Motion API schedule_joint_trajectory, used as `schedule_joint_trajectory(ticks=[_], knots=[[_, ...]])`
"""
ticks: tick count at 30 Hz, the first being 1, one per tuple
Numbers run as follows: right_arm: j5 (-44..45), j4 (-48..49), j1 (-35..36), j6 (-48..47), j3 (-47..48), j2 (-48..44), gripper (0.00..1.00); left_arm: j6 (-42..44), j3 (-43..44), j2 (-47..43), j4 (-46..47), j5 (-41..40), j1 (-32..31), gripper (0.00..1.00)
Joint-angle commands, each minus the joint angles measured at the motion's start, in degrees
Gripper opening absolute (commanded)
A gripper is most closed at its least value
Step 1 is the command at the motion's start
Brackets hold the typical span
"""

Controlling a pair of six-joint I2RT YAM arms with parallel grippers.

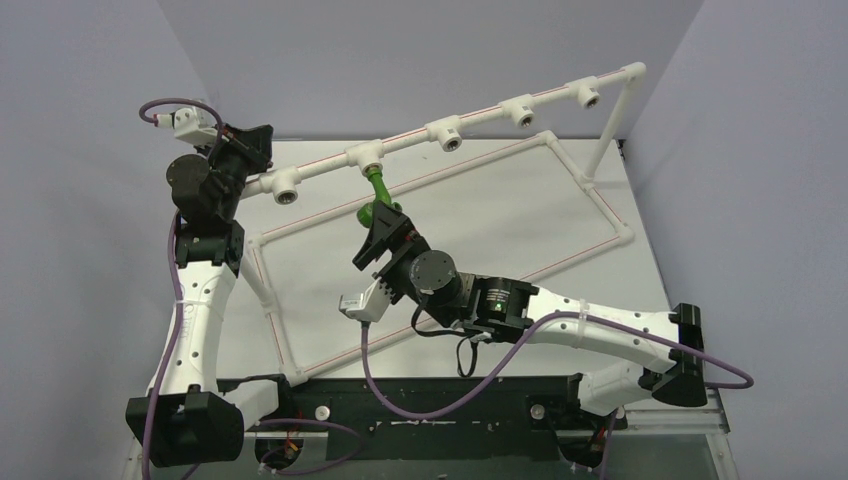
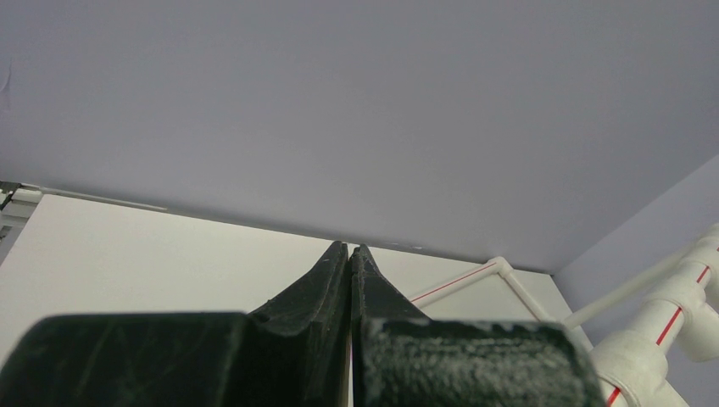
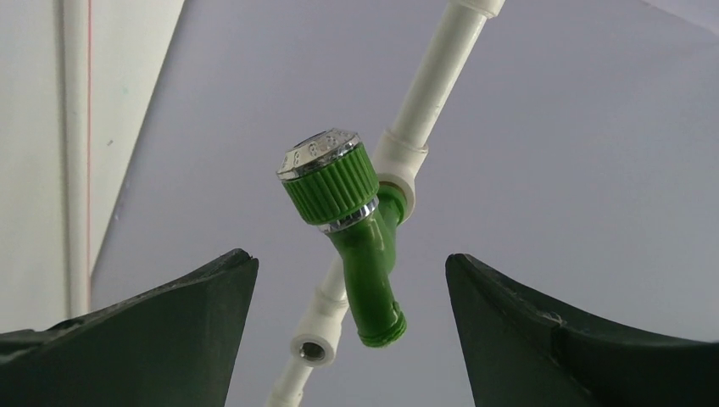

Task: Install the water faucets

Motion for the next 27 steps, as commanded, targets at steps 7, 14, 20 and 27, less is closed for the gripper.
schedule_joint_trajectory(ticks=[7, 14, 20, 27], knots=[[7.0, 11.0, -0.4, -12.2, -0.1, 3.7, 0.78, 0.3, -7.0, 7.7, -19.0, 0.4, 1.0, 0.0], [8.1, 11.8, -1.2, -12.3, 0.6, 5.5, 0.67, 0.2, -7.0, 7.6, -19.0, 0.6, 0.9, 0.0], [8.8, 11.7, -1.7, -11.7, 2.0, 6.6, 0.6, 0.2, -7.2, 7.6, -18.9, 0.6, 0.9, 0.0], [9.1, 12.9, -2.2, -11.7, 1.9, 7.3, 0.47, 0.1, -7.0, 7.7, -18.9, 0.8, 0.8, 0.0]])
